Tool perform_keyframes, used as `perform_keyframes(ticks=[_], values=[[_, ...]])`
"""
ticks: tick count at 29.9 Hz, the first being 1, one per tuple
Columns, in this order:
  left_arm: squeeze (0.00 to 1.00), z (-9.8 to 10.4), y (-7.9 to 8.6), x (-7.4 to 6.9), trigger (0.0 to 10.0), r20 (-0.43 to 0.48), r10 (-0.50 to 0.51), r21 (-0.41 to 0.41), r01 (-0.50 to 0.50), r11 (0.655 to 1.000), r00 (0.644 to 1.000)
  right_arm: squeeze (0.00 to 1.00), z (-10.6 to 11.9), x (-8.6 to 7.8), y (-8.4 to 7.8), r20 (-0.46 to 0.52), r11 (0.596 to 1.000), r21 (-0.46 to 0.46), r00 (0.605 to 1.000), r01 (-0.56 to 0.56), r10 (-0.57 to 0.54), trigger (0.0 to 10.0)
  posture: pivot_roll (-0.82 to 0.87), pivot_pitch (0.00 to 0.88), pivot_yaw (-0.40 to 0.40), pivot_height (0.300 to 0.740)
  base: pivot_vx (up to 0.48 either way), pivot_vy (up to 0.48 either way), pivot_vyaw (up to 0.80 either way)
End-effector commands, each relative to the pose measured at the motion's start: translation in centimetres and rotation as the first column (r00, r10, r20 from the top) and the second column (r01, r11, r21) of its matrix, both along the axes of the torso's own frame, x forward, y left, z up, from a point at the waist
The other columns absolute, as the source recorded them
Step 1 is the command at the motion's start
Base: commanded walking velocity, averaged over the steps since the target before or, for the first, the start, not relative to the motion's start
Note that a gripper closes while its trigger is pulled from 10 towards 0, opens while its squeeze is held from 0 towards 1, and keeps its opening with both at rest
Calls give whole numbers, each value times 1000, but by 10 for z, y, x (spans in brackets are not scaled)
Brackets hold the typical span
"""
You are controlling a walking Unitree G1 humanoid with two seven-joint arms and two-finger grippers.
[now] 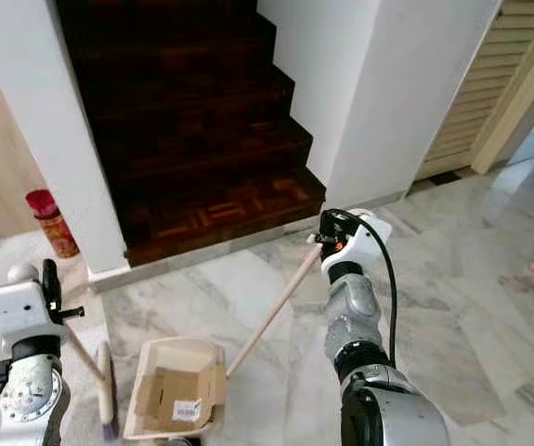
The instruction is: Sweep floor
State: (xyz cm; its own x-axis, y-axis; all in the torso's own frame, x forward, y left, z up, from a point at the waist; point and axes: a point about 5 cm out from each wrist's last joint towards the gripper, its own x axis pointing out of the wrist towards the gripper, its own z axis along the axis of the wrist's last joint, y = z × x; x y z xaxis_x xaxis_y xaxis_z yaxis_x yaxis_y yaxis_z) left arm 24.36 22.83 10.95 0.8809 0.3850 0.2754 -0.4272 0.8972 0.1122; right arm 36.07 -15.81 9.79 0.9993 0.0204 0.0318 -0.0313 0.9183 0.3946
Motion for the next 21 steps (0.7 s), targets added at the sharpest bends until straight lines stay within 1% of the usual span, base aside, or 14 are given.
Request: perform_keyframes(ticks=[1, 3, 11, 17, 19, 21], values=[[0, 10, 1, 1, 10000, 40, 1, 25, -2, 1000, 999, 0, 5, 3, -4, 13, 998, 58, 999, 32, -33, 10000, 240, 0, -60, 740, -251, 262, 0], [0, 9, 1, 1, 10000, 40, 1, 24, -2, 1000, 999, 0, 6, 3, -4, 17, 999, 42, 999, 30, -31, 10000, 241, 0, -61, 740, -262, 274, 0], [0, 9, -1, 2, 10000, 41, 0, 20, -1, 1000, 999, 0, 7, 4, -5, 20, 998, 53, 999, 24, -25, 10000, 237, 0, -62, 740, -297, 316, 0], [0, 10, -1, 2, 10000, 42, 2, 19, -3, 1000, 999, 0, 8, 4, -6, 24, 999, 23, 999, 26, -27, 10000, 239, 0, -63, 740, -299, 322, 0], [0, 10, -1, 1, 10000, 41, 4, 19, -5, 1000, 999, 0, 9, 4, -6, 34, 1000, 4, 999, 25, -25, 10000, 239, 0, -63, 740, -298, 324, 659], [0, 10, -1, 1, 10000, 40, 5, 19, -6, 1000, 999, 0, 9, 4, -5, 34, 1000, 15, 999, 23, -23, 10000, 238, 0, -64, 740, -296, 326, 800]])
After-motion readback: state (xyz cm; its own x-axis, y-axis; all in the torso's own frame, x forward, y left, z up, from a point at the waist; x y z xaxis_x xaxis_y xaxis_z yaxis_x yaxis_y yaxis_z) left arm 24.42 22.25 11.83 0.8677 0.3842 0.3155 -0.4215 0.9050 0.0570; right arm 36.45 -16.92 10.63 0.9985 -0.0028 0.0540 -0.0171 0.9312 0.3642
